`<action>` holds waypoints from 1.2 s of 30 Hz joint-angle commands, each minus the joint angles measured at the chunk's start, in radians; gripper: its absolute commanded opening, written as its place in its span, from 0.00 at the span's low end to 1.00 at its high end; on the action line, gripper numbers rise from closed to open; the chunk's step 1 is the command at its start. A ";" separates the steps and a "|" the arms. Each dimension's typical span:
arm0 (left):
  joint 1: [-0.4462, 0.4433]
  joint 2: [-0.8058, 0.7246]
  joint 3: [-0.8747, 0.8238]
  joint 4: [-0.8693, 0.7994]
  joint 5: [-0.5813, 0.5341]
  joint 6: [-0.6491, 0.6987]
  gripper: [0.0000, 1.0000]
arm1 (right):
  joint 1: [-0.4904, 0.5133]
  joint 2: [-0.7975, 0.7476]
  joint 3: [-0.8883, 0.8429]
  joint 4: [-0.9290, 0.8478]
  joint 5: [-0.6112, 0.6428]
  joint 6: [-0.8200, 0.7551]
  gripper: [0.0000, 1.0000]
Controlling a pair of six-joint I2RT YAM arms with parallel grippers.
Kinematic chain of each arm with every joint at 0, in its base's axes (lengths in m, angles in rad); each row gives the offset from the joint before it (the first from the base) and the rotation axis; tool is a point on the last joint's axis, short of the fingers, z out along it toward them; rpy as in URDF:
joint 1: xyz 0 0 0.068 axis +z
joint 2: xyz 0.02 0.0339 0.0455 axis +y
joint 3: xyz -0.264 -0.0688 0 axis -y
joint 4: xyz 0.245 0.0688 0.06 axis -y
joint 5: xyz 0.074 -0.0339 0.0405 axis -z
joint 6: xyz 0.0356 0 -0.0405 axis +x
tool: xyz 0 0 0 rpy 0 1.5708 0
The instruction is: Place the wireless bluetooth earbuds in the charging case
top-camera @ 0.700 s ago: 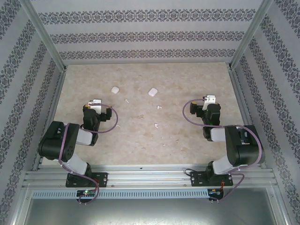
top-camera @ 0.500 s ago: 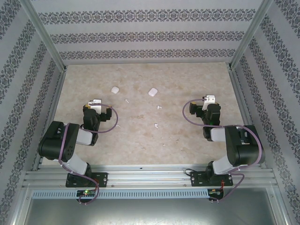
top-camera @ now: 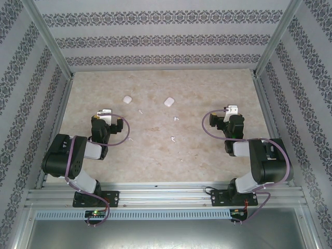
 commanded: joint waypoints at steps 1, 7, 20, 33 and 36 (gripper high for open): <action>0.015 -0.015 0.020 -0.023 0.023 -0.013 1.00 | -0.002 -0.003 0.017 0.026 -0.008 -0.020 0.98; 0.015 -0.015 0.017 -0.018 0.022 -0.012 1.00 | -0.002 -0.004 0.017 0.025 -0.006 -0.020 0.98; 0.016 -0.014 0.016 -0.013 0.019 -0.013 1.00 | -0.002 -0.003 0.017 0.025 -0.007 -0.018 0.98; 0.019 -0.010 0.026 -0.025 -0.129 -0.075 1.00 | -0.013 -0.015 0.032 -0.007 -0.064 -0.026 0.98; 0.020 -0.017 0.023 -0.022 -0.160 -0.085 1.00 | -0.002 -0.052 0.054 -0.069 -0.081 -0.050 0.98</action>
